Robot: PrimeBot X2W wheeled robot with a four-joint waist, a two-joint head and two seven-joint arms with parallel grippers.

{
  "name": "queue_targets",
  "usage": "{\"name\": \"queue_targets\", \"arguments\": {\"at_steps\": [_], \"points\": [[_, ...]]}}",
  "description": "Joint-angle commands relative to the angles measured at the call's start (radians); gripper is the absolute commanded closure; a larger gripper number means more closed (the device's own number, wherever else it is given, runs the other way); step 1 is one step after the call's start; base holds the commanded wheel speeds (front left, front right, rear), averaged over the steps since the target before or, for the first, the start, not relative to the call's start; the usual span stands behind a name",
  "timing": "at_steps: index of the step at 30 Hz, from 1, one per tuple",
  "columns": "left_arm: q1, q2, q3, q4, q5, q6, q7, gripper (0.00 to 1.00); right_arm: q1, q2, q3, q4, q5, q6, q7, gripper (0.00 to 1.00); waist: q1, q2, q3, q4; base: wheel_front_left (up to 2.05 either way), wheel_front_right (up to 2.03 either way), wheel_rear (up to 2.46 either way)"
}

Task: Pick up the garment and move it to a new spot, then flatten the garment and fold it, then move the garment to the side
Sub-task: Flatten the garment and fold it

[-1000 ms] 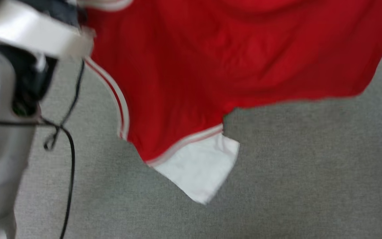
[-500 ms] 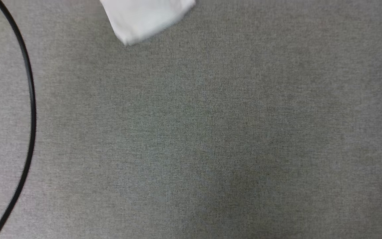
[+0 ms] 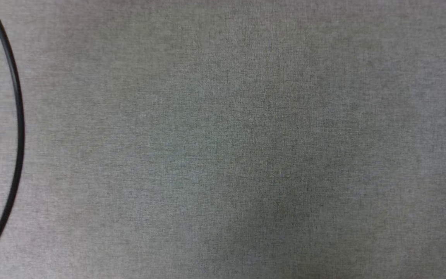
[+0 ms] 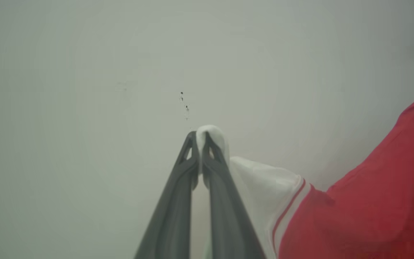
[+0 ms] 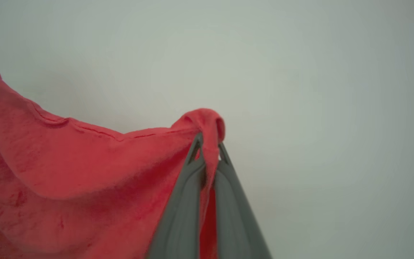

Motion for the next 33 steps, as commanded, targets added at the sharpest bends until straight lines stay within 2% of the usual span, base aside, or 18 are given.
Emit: {"name": "queue_targets", "arguments": {"at_steps": [1,7,14,16,25,33], "points": [[0.025,0.001,-0.006,0.004,-0.007,-0.001,-0.011,1.00,0.013,0.000,0.007,0.009,0.012,-0.001,-0.010,1.00,-0.0002,0.0000,0.009,-0.001,0.00,0.00,0.00],[0.174,0.054,-0.050,0.000,-0.077,-0.001,-0.055,1.00,0.119,-0.020,0.098,0.053,0.096,-0.001,-0.079,1.00,-0.0002,0.0000,0.008,-0.005,0.00,0.00,0.00],[0.454,0.098,-0.057,-0.093,-0.130,0.007,-0.088,1.00,0.325,-0.089,0.191,-0.009,0.223,-0.001,-0.122,1.00,-0.0002,0.0000,-0.052,-0.001,0.00,0.00,0.00],[0.547,0.107,-0.050,-0.142,-0.141,0.027,-0.095,1.00,0.401,-0.112,0.210,-0.041,0.254,-0.001,-0.129,1.00,-0.0002,0.0000,-0.077,0.000,0.00,0.00,0.00],[1.010,0.157,-0.063,-0.432,-0.171,0.171,-0.081,1.00,0.770,-0.209,0.232,-0.201,0.317,-0.001,-0.119,1.00,-0.0002,0.0000,-0.205,0.005,0.00,0.00,0.00],[1.360,0.188,-0.102,-0.586,-0.228,0.261,-0.056,1.00,1.086,-0.240,0.187,-0.298,0.320,-0.001,-0.079,1.00,-0.0002,0.0000,-0.320,-0.003,0.00,0.00,0.00]]}}
